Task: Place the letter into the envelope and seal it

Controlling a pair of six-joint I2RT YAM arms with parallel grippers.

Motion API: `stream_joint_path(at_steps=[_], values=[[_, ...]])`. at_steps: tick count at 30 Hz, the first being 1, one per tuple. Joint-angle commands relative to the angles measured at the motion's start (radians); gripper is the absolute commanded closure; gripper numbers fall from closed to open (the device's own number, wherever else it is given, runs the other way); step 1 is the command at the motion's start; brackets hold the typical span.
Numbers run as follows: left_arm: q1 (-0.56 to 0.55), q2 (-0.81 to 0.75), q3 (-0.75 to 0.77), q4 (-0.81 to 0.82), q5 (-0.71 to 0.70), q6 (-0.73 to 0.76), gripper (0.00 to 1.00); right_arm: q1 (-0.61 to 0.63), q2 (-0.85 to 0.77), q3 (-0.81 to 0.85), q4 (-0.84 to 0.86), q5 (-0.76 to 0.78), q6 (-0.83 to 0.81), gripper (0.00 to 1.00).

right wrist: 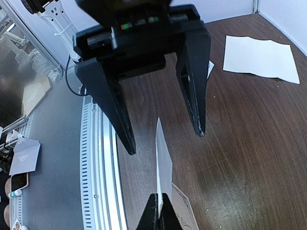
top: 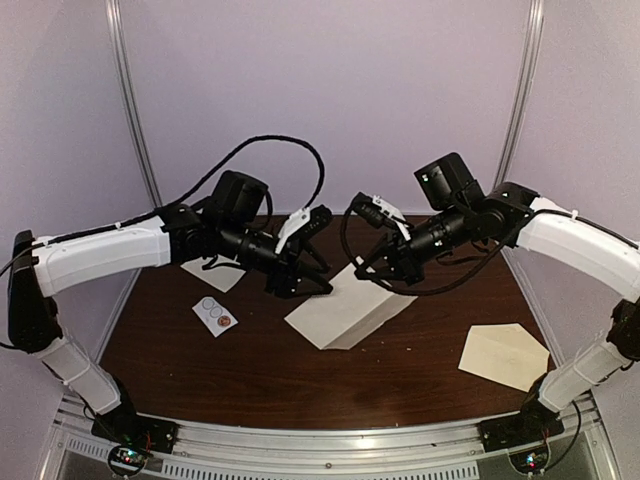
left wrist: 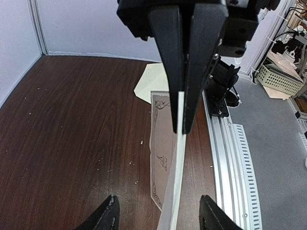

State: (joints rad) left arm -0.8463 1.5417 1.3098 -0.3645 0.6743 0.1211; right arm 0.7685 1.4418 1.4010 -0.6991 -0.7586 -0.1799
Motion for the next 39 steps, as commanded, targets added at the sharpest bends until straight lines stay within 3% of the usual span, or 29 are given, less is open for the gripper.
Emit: stream_joint_path(at_steps=[1, 4, 5, 8, 9, 10, 11, 13, 16, 18, 22, 25, 30, 39], values=[[-0.025, 0.054, 0.015, 0.038, 0.019, -0.034, 0.43, 0.006, 0.007, 0.027, 0.024, -0.022, -0.015, 1.00], [-0.031, 0.079, 0.009, 0.039, 0.036, -0.037, 0.45, 0.007, 0.016, 0.033, 0.017, -0.022, -0.019, 1.00], [-0.032, 0.087, 0.007, 0.038, 0.060, -0.038, 0.51, 0.007, 0.019, 0.038, 0.014, -0.022, -0.020, 1.00], [-0.038, 0.108, 0.006, 0.036, 0.096, -0.043, 0.88, 0.008, 0.028, 0.053, 0.014, -0.012, -0.019, 1.00], [-0.039, 0.111, 0.006, 0.032, 0.103, -0.042, 0.97, 0.007, 0.031, 0.057, 0.019, 0.002, -0.013, 1.00], [-0.039, 0.111, 0.006, 0.030, 0.107, -0.039, 1.00, 0.006, 0.030, 0.059, 0.032, 0.028, 0.000, 1.00], [-0.039, 0.107, 0.004, 0.027, 0.109, -0.038, 1.00, 0.005, 0.026, 0.057, 0.052, 0.062, 0.018, 0.95], [-0.037, 0.090, -0.008, 0.043, 0.100, -0.049, 1.00, 0.003, 0.010, 0.047, 0.098, 0.134, 0.055, 0.61], [-0.001, 0.048, -0.042, 0.109, 0.087, -0.100, 1.00, -0.017, -0.037, 0.009, 0.196, 0.300, 0.131, 0.31], [0.055, 0.010, -0.076, 0.174, 0.085, -0.160, 1.00, -0.048, -0.076, -0.026, 0.273, 0.376, 0.177, 0.19], [0.169, -0.082, -0.179, 0.342, 0.021, -0.293, 1.00, -0.096, -0.161, -0.114, 0.457, 0.501, 0.348, 0.06], [0.184, -0.147, -0.252, 0.446, -0.080, -0.338, 1.00, -0.094, -0.205, -0.194, 0.603, 0.597, 0.517, 0.04], [0.184, -0.220, -0.325, 0.535, -0.152, -0.370, 1.00, -0.038, -0.227, -0.357, 0.870, 0.541, 0.686, 0.09], [0.184, -0.244, -0.344, 0.564, -0.092, -0.373, 1.00, 0.133, -0.088, -0.370, 1.017, 0.476, 0.699, 0.12]])
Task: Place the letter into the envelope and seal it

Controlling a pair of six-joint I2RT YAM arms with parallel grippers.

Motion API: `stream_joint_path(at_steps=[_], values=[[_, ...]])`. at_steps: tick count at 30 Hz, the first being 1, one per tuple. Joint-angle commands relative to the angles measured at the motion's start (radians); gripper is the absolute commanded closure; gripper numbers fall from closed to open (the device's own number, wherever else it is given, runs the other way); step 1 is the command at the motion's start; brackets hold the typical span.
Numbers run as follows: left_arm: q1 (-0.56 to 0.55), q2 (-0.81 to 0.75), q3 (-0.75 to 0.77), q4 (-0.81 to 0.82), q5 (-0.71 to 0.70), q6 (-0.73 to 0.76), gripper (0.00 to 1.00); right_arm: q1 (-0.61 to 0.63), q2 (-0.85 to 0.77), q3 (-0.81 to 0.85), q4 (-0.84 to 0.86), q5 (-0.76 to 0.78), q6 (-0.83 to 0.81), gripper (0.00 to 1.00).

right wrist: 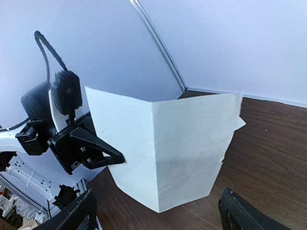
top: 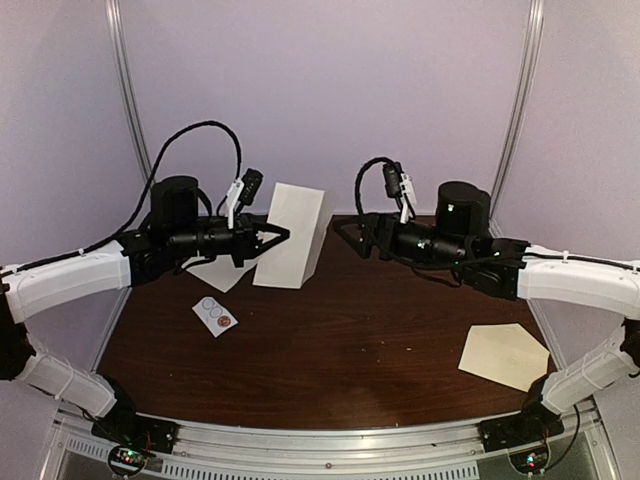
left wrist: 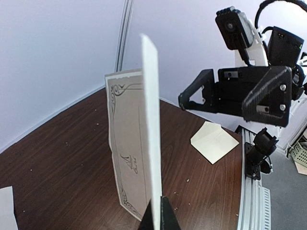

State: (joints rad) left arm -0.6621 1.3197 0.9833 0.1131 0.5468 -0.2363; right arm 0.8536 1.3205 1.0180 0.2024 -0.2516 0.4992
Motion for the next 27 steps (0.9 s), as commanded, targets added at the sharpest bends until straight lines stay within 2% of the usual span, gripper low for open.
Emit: stream_joint_path(at_steps=[1, 5, 12, 16, 20, 27], values=[[-0.001, -0.025, -0.020, 0.091, 0.044, -0.015, 1.00, 0.052, 0.042, 0.015, 0.122, -0.037, 0.019, 0.12], [-0.001, -0.035, -0.024, 0.107, 0.078, -0.011, 1.00, 0.056, 0.070, 0.014, 0.155, -0.050, 0.033, 0.14], [-0.002, -0.037, -0.030, 0.139, 0.180, -0.004, 1.00, 0.056, 0.115, 0.015, 0.194, -0.092, 0.045, 0.37], [-0.007, -0.035, -0.034, 0.164, 0.258, 0.000, 1.00, 0.056, 0.133, 0.020, 0.210, -0.135, 0.036, 0.36], [-0.027, -0.024, -0.027, 0.166, 0.337, 0.016, 1.00, 0.056, 0.151, 0.024, 0.255, -0.256, 0.021, 0.35], [-0.046, -0.027, -0.025, 0.165, 0.388, 0.033, 1.00, 0.056, 0.161, 0.024, 0.304, -0.385, 0.010, 0.36]])
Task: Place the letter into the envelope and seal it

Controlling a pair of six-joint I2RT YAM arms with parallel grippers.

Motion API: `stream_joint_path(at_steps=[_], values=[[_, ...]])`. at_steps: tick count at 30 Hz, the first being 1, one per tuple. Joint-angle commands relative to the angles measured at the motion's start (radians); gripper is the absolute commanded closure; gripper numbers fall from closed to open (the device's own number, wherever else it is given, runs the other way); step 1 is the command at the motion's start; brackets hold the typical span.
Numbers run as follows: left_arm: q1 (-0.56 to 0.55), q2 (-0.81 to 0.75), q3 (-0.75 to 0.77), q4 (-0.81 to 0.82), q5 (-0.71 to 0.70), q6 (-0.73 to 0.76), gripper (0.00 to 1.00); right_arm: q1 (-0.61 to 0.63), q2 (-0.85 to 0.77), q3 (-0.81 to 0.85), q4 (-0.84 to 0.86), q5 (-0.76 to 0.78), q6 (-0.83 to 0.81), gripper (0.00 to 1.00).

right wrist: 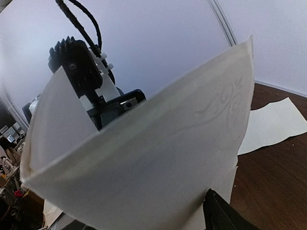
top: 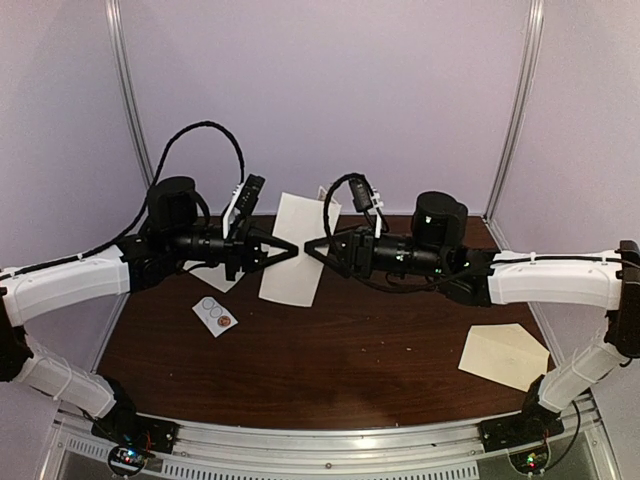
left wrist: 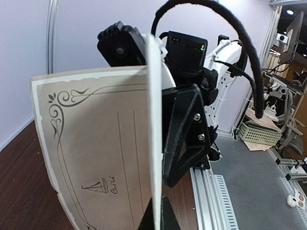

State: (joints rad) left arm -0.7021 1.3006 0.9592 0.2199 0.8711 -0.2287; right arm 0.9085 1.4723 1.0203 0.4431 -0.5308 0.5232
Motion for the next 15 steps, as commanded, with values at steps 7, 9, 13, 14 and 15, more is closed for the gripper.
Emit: stream_joint_path(at_steps=[7, 9, 13, 14, 15], values=[[-0.006, -0.008, 0.002, 0.039, 0.011, 0.028, 1.00, 0.001, -0.001, 0.016, 0.107, -0.202, -0.003, 0.53], [-0.006, -0.003, 0.006, 0.028, 0.001, 0.030, 1.00, 0.001, -0.004, 0.014, 0.115, -0.203, 0.005, 0.63], [-0.007, 0.007, 0.013, 0.023, 0.014, 0.030, 1.00, 0.001, -0.002, 0.014, 0.108, -0.163, 0.018, 0.85], [-0.007, 0.008, 0.014, 0.019, 0.013, 0.031, 1.00, 0.001, -0.002, 0.012, 0.102, -0.147, 0.016, 0.91], [-0.007, 0.009, 0.016, 0.015, 0.008, 0.031, 1.00, 0.001, -0.005, 0.010, 0.099, -0.134, 0.013, 0.99]])
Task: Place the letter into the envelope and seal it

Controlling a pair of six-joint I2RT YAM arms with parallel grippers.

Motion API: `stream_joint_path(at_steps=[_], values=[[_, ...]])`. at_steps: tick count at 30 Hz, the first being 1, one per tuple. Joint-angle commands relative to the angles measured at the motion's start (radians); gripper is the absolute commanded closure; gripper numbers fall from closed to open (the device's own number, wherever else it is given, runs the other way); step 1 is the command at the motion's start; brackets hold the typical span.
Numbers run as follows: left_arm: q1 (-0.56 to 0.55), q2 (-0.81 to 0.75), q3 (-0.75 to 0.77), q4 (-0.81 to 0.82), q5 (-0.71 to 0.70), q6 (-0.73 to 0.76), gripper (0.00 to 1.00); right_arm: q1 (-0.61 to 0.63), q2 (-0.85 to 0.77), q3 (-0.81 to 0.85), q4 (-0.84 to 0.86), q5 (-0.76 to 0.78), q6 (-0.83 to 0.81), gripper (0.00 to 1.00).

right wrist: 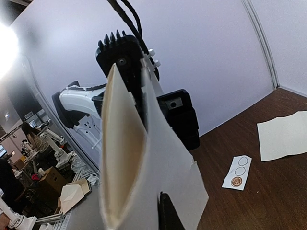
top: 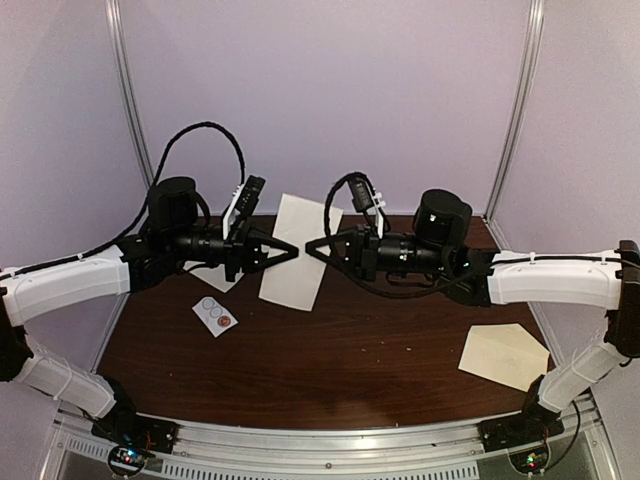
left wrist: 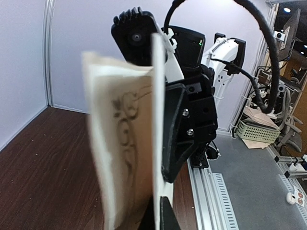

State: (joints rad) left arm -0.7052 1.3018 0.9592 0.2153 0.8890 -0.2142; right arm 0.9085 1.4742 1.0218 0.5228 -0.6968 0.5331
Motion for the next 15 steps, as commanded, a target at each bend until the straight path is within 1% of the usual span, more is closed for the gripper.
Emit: stream_joint_path(at_steps=[1, 4, 6, 7, 9, 11, 15], values=[[-0.004, 0.006, 0.020, 0.013, -0.018, 0.020, 0.94, 0.001, -0.011, 0.002, 0.021, 0.039, -0.001, 1.00], [-0.002, -0.013, 0.038, -0.036, -0.078, 0.047, 0.59, -0.003, -0.027, -0.003, 0.016, 0.036, -0.008, 1.00], [0.000, -0.039, 0.036, -0.054, -0.126, 0.062, 0.41, -0.005, -0.039, -0.006, 0.001, 0.029, -0.018, 1.00], [0.001, -0.049, 0.033, -0.057, -0.140, 0.067, 0.35, -0.005, -0.046, -0.007, -0.009, 0.023, -0.024, 1.00], [0.002, -0.060, 0.032, -0.059, -0.149, 0.071, 0.26, -0.006, -0.057, -0.004, -0.032, -0.005, -0.041, 1.00], [0.004, -0.053, 0.039, -0.068, -0.137, 0.071, 0.20, -0.006, -0.061, 0.009, -0.072, -0.041, -0.059, 1.00], [0.004, -0.015, 0.068, -0.101, -0.091, 0.071, 0.15, -0.007, -0.069, 0.031, -0.116, -0.130, -0.084, 1.00]])
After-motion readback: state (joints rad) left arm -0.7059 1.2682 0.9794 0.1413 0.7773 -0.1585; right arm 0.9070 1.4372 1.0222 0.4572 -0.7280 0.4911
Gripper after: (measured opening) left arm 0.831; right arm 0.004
